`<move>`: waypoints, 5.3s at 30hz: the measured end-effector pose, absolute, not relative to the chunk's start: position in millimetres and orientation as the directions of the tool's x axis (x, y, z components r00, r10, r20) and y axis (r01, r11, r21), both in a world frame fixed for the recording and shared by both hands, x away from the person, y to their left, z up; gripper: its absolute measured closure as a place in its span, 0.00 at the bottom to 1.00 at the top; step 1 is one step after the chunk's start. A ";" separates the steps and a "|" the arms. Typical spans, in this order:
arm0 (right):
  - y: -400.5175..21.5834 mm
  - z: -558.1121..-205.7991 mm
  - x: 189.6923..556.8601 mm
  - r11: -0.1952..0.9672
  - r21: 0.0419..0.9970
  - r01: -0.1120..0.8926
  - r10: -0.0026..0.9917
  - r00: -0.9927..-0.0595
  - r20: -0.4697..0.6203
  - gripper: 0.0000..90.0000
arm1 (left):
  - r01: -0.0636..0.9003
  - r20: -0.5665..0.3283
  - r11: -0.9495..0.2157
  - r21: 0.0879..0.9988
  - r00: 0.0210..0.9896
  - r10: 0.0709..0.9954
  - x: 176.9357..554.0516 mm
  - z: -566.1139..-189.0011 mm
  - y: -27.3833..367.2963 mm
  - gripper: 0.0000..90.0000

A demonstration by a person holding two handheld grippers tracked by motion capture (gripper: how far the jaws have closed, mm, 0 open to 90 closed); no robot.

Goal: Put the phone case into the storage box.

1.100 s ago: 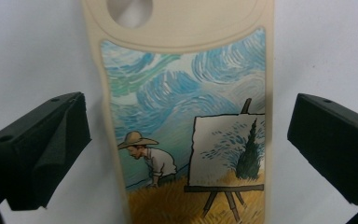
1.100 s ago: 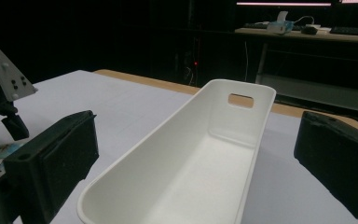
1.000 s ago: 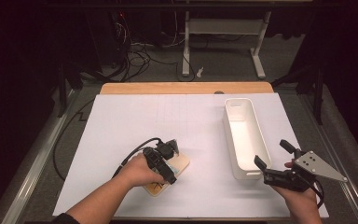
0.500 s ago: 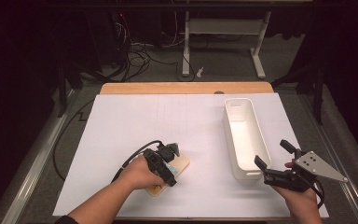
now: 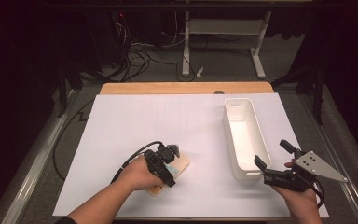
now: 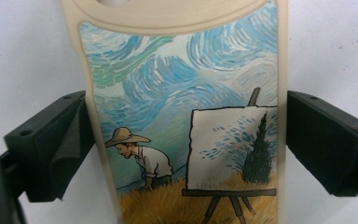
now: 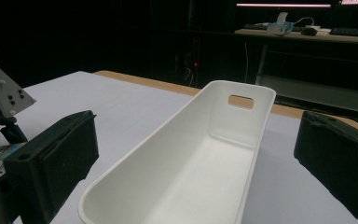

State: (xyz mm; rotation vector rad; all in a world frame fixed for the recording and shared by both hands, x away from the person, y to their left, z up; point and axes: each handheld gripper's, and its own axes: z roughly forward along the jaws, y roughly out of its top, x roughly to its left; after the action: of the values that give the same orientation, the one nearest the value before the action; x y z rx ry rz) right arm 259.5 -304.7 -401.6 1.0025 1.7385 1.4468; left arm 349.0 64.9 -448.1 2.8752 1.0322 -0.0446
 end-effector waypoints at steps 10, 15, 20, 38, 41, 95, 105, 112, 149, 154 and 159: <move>-305.0 -401.8 260.0 0.092 0.985 0.149 0.870 -0.492 -0.007 0.00 | 0.641 -0.055 -0.764 0.072 0.767 0.639 348.7 -447.1 64.6 0.10; -304.9 -401.7 260.0 0.090 0.985 0.149 0.870 -0.492 -0.005 0.00 | 0.645 -0.065 -0.759 0.089 0.764 0.642 348.7 -445.8 67.3 0.10; -305.3 -401.8 260.3 0.091 0.985 0.148 0.870 -0.492 -0.007 0.00 | 0.650 -0.087 -0.748 0.135 0.759 0.645 349.9 -439.4 72.3 0.10; -302.3 -402.7 260.8 0.094 0.983 0.155 0.867 -0.498 -0.005 0.00 | 0.638 -0.146 -0.583 0.504 0.727 0.670 337.2 -412.8 116.1 0.10; -301.9 -403.0 261.0 0.095 0.983 0.155 0.867 -0.498 -0.005 0.00 | 0.626 -0.160 -0.548 0.555 0.727 0.668 333.5 -413.9 124.0 0.10; -295.7 -406.0 265.4 0.126 0.977 0.175 0.849 -0.528 -0.015 0.00 | 0.384 -0.190 -0.210 0.899 0.775 0.603 300.6 -455.8 143.8 0.10; -286.3 -397.7 274.7 0.126 0.971 0.204 0.819 -0.574 0.014 0.00 | 0.357 -0.189 -0.211 0.910 0.809 0.556 301.2 -455.0 144.9 0.10; -278.3 -387.6 283.2 0.130 0.969 0.210 0.792 -0.609 0.026 0.00 | 0.337 -0.159 -0.261 0.905 0.835 0.526 304.5 -454.3 141.3 0.10; -231.2 -362.8 307.2 0.124 0.977 0.175 0.676 -0.736 0.046 0.00 | 0.249 -0.157 -0.313 0.917 0.943 0.293 321.3 -456.7 111.4 0.10; -225.2 -364.3 302.4 0.139 0.975 0.172 0.641 -0.766 0.044 0.00 | 0.236 -0.153 -0.325 0.916 0.953 0.262 319.0 -457.1 110.4 0.10; -219.0 -368.0 298.6 0.150 0.973 0.178 0.600 -0.798 0.054 0.00 | 0.224 -0.153 -0.327 0.918 0.961 0.230 315.7 -456.5 108.8 0.10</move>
State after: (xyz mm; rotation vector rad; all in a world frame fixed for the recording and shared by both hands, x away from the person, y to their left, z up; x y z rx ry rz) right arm 298.6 -219.0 -368.0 0.7470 2.0866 1.6876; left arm 315.7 108.8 -456.5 1.9171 0.3279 0.0056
